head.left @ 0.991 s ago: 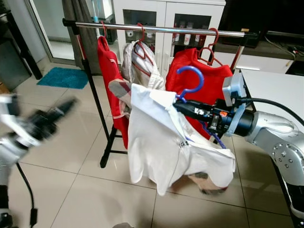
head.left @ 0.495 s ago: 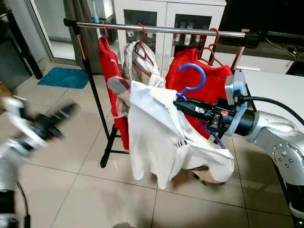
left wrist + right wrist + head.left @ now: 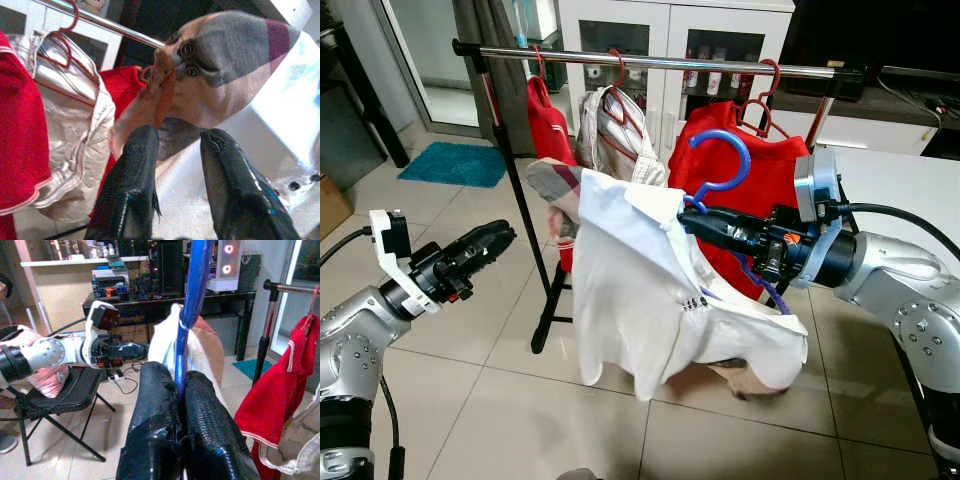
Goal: Hang hanger
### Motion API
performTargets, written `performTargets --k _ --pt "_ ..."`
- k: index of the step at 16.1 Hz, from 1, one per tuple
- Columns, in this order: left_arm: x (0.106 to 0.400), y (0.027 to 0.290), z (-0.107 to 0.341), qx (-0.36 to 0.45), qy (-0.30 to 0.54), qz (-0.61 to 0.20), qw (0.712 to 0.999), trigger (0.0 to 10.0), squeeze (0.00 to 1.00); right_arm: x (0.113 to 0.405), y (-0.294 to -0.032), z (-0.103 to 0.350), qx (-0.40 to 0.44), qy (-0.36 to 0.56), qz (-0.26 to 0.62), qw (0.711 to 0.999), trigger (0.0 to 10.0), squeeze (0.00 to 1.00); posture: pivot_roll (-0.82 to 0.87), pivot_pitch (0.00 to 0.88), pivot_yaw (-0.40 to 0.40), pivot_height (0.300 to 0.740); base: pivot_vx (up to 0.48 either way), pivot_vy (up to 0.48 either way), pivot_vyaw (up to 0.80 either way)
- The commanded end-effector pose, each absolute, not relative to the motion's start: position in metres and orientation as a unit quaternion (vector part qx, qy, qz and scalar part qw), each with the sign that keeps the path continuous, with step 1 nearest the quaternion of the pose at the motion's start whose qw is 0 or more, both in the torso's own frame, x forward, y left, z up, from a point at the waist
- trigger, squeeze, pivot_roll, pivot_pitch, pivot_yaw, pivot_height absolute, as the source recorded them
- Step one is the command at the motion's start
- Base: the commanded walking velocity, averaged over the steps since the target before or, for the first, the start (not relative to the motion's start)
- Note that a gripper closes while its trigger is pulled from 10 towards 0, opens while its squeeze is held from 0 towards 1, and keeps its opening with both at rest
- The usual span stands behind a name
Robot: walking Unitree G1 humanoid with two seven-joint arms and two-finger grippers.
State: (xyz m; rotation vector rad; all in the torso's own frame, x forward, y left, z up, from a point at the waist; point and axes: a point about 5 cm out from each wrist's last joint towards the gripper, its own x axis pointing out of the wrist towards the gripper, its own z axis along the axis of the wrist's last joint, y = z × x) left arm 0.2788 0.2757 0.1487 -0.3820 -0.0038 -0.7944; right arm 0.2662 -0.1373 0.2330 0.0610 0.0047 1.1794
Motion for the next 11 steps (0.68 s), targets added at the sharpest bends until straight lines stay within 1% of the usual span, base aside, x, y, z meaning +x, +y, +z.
performTargets --k 1,3,5,9,10,11 --pt "0.280 0.275 0.160 -0.186 -0.010 -0.410 0.893 10.0 1.00 0.264 -0.138 0.244 0.022 -0.015 0.565 0.825 10.0 0.00 -0.04 0.000 0.050 0.740 0.000 0.000 0.00" --pt "0.278 0.275 0.160 -0.185 0.001 -0.423 0.887 10.0 1.00 0.263 -0.138 0.246 0.019 -0.015 0.568 0.823 10.0 0.00 -0.03 0.000 0.047 0.740 0.000 0.000 0.00" --pt "0.280 0.276 0.161 -0.177 0.001 -0.426 0.888 10.0 1.00 0.263 -0.137 0.247 0.018 -0.016 0.572 0.820 10.0 0.00 -0.03 0.000 0.046 0.740 0.000 0.000 0.00" --pt "0.293 0.277 0.172 -0.118 -0.013 -0.419 0.900 10.0 1.00 0.259 -0.134 0.250 0.020 -0.015 0.582 0.813 10.0 0.00 -0.04 0.000 0.045 0.740 0.000 0.000 0.00" --pt "0.295 0.277 0.175 -0.106 -0.015 -0.421 0.901 10.0 0.94 0.258 -0.133 0.250 0.020 -0.015 0.585 0.811 10.0 0.00 -0.04 0.000 0.048 0.740 0.000 0.000 0.00" --pt "0.298 0.278 0.179 -0.100 -0.017 -0.424 0.900 10.0 0.72 0.257 -0.133 0.250 0.021 -0.013 0.589 0.808 10.0 0.00 -0.04 0.000 0.051 0.740 0.000 0.000 0.00"
